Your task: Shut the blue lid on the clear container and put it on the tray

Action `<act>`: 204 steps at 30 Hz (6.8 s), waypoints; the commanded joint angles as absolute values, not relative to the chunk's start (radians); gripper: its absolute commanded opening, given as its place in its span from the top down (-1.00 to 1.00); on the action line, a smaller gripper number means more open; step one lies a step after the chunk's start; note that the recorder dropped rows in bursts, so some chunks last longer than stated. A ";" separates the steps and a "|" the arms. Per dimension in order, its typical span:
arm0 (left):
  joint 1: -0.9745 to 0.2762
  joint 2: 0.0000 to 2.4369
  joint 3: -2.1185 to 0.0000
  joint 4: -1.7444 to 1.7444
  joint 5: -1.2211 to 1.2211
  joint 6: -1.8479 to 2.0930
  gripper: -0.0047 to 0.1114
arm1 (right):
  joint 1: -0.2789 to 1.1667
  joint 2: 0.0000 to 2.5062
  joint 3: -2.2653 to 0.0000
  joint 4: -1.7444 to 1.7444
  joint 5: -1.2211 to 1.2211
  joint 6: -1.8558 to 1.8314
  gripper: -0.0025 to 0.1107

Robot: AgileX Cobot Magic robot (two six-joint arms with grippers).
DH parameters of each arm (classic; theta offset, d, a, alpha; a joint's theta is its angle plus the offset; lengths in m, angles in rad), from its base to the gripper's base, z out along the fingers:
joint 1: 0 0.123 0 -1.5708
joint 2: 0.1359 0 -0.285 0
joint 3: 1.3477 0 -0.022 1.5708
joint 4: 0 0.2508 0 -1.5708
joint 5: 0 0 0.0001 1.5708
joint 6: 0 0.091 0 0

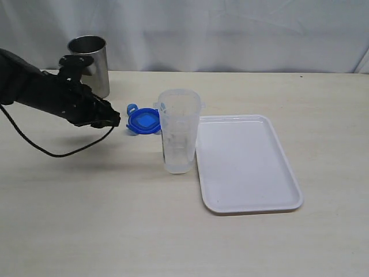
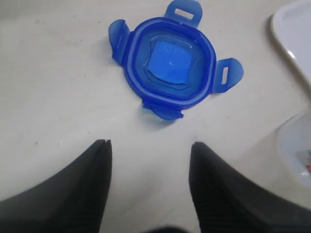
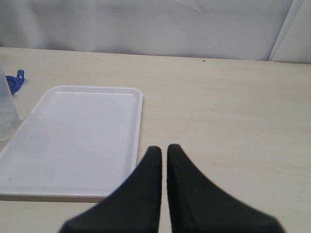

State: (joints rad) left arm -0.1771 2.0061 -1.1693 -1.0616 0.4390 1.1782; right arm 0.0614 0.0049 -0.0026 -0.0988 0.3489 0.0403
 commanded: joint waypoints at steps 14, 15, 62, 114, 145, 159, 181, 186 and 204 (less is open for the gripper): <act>-0.227 2.046 -1.198 -0.936 0.394 2.142 0.11 | 0.061 0.000 0.000 -0.092 0.346 0.042 0.88; -0.227 2.046 -1.198 -0.905 0.386 2.142 0.11 | 0.061 0.000 0.000 -0.092 0.346 0.042 0.88; -0.310 2.171 -1.285 -0.978 0.236 2.143 0.11 | 0.061 0.000 0.000 -0.092 0.346 0.042 0.88; -0.293 2.004 -1.175 -0.143 0.771 1.064 0.92 | 0.061 0.000 0.000 -0.092 0.346 0.042 0.88; -0.293 1.862 -1.015 -0.135 0.711 1.046 -0.10 | 0.061 0.000 0.000 -0.092 0.346 0.042 0.88; -0.200 1.686 -1.035 0.041 0.630 0.247 0.12 | 0.061 0.000 0.000 -0.092 0.346 0.042 0.88; 0.004 1.850 -0.932 -0.554 0.601 0.211 0.20 | 0.061 0.000 0.000 -0.092 0.346 0.042 0.88; 0.004 1.866 -0.932 -0.552 0.608 0.209 0.21 | 0.061 0.000 0.000 -0.092 0.346 0.042 0.88; -0.019 1.926 -0.932 -0.552 0.584 0.207 0.21 | 0.061 0.000 0.000 -0.092 0.346 0.042 0.88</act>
State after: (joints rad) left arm -0.0130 1.9093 -0.9342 -0.5530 0.5928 0.2096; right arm 0.0614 0.0049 -0.0026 -0.0988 0.3489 0.0403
